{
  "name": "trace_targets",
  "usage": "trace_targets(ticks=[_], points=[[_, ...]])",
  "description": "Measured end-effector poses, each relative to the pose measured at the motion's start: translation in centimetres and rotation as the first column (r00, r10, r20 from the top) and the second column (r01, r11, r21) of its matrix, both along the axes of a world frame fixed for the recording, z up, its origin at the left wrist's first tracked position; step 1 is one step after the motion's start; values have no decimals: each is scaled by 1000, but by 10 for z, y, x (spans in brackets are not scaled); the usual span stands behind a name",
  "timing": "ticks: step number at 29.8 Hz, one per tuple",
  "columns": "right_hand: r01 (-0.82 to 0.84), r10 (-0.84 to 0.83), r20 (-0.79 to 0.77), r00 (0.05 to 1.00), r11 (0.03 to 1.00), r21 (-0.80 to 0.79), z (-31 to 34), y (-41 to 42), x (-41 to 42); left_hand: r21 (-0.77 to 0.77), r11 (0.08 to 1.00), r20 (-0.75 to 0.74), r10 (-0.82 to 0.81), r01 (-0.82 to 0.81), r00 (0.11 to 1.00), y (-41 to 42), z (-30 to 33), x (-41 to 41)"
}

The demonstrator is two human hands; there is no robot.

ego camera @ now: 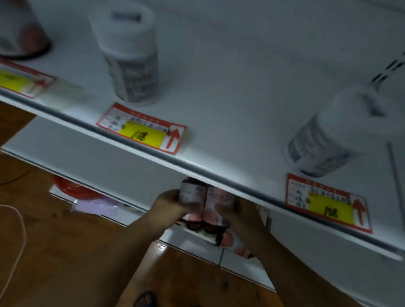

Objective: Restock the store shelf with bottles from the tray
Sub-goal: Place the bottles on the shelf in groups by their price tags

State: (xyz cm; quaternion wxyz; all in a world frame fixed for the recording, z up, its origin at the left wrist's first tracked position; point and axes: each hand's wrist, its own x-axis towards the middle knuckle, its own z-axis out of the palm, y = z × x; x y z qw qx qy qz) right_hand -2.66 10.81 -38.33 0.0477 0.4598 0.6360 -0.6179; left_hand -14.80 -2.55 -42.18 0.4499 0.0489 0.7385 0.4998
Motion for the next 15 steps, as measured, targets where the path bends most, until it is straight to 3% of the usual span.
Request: trace_targets(ticks=[4, 6, 10, 15], points=[[-187, 186, -108, 977, 982, 3, 37, -38, 18, 68, 998, 66, 7, -12, 998, -79, 54, 9], [-229, 208, -207, 956, 970, -78, 60, -65, 19, 85, 996, 47, -5, 1, 999, -117, 89, 13], [-323, 279, -321, 905, 942, -91, 107, -118, 8, 102, 992, -68, 80, -73, 994, -174, 162, 17], [-410, 386, -459, 800, 911, 51, 171, -146, -27, 206, 971, -233, 173, -125, 957, -200, 253, 13]])
